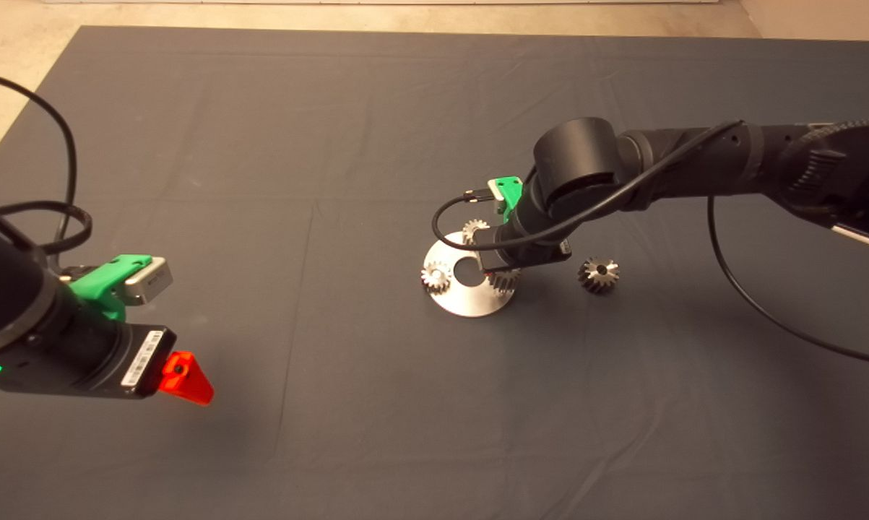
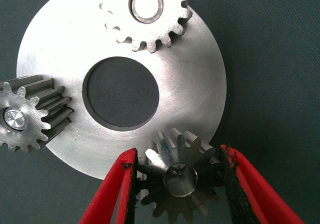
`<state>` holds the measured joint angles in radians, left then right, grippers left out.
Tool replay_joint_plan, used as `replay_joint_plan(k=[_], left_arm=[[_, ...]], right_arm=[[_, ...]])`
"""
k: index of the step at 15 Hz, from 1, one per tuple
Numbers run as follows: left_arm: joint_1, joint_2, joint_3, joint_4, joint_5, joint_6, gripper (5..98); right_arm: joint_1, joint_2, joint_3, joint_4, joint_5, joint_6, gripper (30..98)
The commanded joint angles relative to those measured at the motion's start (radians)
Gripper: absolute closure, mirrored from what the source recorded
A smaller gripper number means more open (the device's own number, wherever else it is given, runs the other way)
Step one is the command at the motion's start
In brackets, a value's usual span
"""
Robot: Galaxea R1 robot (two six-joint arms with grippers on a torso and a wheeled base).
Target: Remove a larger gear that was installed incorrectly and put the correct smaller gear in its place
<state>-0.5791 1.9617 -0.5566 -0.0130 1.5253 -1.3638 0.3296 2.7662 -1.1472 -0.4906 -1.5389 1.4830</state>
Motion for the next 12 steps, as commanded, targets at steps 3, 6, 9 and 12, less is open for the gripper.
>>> replay_joint_plan(k=[3,6,9,12], left_arm=[[-0.001,0.003,-0.014,0.007,0.093,0.006,5.4],[-0.001,0.006,-0.025,0.007,0.091,0.011,5.4],[-0.001,0.012,-0.035,0.008,0.091,0.012,5.4],[-0.001,0.012,-0.036,0.008,0.091,0.011,5.4]], right_arm=[[0.055,-0.035,0.000,-0.016,-0.119,-0.006,90.1],[0.120,-0.056,0.017,0.003,-0.119,0.003,90.0],[0.151,-0.064,0.052,0.035,-0.119,0.005,90.1],[0.177,-0.073,0.082,0.068,-0.119,0.021,90.0]])
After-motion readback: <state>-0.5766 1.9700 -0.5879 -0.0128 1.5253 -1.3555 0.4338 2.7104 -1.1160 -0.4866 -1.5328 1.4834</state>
